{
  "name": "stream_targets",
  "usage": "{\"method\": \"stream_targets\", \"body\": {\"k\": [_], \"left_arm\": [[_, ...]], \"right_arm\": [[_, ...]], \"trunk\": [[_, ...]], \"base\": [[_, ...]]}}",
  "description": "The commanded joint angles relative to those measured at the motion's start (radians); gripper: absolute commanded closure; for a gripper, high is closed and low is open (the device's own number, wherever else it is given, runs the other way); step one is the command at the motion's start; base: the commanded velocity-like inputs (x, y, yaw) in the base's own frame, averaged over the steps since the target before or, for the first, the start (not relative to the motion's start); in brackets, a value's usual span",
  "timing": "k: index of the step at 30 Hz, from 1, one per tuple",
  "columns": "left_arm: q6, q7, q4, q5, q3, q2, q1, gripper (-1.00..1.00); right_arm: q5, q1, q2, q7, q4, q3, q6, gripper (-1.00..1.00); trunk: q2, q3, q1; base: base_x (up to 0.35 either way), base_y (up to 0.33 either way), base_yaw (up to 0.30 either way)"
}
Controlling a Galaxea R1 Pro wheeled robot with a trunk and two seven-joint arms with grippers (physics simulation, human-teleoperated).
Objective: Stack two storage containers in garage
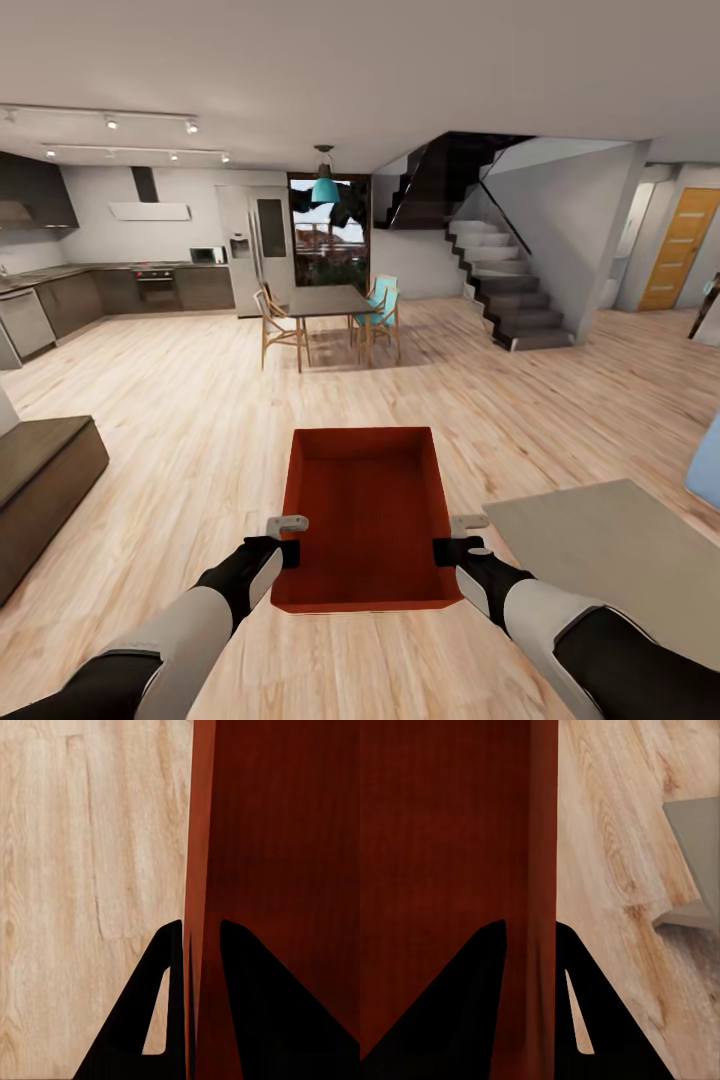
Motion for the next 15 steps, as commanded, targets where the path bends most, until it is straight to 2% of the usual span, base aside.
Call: {"method": "stream_targets", "body": {"k": [1,15], "left_arm": [[0.009,0.020,-0.003,-0.024,0.004,0.001,-0.001,1.00],[0.009,0.020,-0.003,-0.024,0.004,0.001,-0.001,1.00]], "right_arm": [[-0.015,-0.001,-0.008,-0.005,0.003,-0.001,-0.005,1.00],[-0.015,-0.002,-0.008,-0.005,0.003,-0.001,-0.005,1.00]], "trunk": [[-0.002,-0.002,0.001],[-0.002,-0.002,0.001]], "base": [[0.322,0.000,0.000],[0.322,0.000,0.000]]}}
